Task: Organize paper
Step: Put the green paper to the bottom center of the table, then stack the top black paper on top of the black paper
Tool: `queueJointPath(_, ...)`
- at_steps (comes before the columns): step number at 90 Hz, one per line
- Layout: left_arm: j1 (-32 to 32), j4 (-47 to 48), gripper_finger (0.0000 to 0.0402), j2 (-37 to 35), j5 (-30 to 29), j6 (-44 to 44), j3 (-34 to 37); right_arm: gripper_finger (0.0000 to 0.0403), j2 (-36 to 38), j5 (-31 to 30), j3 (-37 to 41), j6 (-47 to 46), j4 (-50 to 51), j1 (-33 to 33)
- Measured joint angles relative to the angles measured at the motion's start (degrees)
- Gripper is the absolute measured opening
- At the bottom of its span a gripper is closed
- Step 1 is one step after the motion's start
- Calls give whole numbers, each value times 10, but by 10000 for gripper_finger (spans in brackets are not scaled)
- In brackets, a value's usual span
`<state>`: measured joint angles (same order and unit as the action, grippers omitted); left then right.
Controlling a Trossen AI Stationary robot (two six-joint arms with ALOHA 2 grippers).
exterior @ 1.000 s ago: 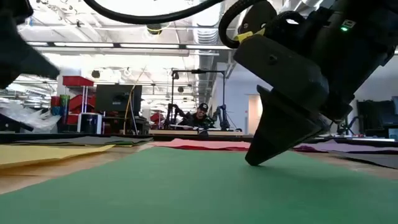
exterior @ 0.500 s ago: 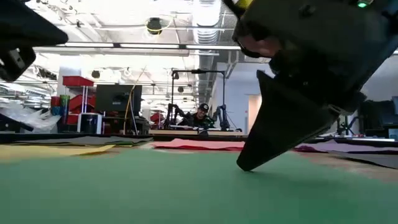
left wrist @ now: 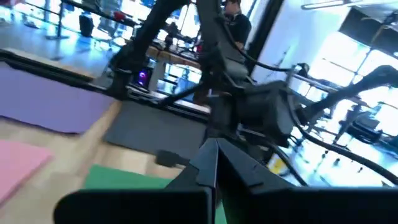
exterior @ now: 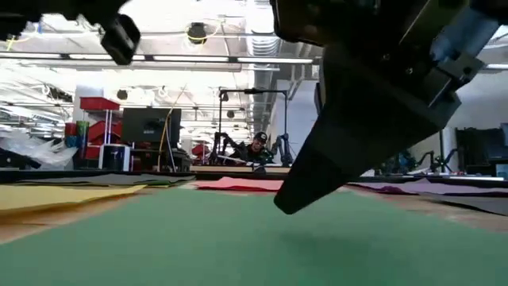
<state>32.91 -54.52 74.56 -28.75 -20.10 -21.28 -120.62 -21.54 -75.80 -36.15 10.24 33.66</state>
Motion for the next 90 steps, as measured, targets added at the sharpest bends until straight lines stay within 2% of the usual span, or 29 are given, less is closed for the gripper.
queueJointPath(20,-21,-22,0,0,-33,18,33,0,41,7,71,-5,-28,-15)
queueJointPath(34,-30,-116,0,0,-60,14,95,0,114,18,154,16,-81,-48)
queueJointPath(48,-51,-213,0,0,-62,-38,165,0,164,29,200,19,-101,-87)
queueJointPath(60,-50,-214,0,0,-54,-74,186,0,169,38,200,46,-111,-102)
queueJointPath(74,-45,-208,0,0,-17,-42,185,0,163,80,201,93,-133,-124)
queueJointPath(90,-45,-176,0,-14,-20,-39,185,0,163,110,201,159,-187,-169)
